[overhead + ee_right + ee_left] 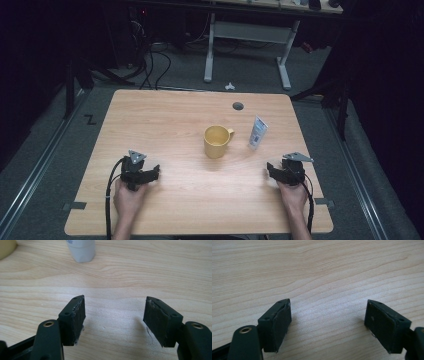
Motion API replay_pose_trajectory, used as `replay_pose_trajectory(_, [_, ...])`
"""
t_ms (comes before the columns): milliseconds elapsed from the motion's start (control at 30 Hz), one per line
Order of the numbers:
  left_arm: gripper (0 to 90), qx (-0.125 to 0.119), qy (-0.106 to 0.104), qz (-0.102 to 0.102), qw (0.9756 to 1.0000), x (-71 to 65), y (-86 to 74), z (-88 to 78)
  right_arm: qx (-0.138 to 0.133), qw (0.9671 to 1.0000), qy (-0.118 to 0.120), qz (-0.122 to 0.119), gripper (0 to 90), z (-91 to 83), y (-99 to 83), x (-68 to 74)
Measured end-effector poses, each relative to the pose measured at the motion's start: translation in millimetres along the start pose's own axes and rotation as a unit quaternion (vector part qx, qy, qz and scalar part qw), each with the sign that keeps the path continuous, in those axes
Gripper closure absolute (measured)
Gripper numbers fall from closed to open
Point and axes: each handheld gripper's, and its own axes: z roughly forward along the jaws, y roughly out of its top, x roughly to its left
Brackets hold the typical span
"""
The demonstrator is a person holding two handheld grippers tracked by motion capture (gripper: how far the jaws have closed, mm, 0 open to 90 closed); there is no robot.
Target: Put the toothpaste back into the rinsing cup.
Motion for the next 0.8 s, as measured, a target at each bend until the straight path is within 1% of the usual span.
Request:
replay_pose_trajectory(267, [21.9,0.000,-0.001,0.000,1.0000,0.1,0.0,-0.1,-0.015,0.9998,0.015,-0.006,35.7,-8.1,-0.7,6.1])
replay_pose_trajectory(467, [21.9,0.000,-0.001,0.000,1.0000,0.1,0.0,-0.1,-0.018,0.9993,0.031,-0.001,35.9,-13.3,-4.5,8.6])
replay_pose_trajectory(733, [21.9,0.000,-0.001,0.000,1.0000,0.1,0.0,-0.1,-0.027,0.9987,0.042,-0.006,37.1,-18.3,-7.0,13.6])
replay_pose_trajectory(800, [21.9,0.000,-0.001,0.000,1.0000,0.1,0.0,-0.1,-0.030,0.9985,0.046,-0.006,38.1,-19.8,-7.5,16.8])
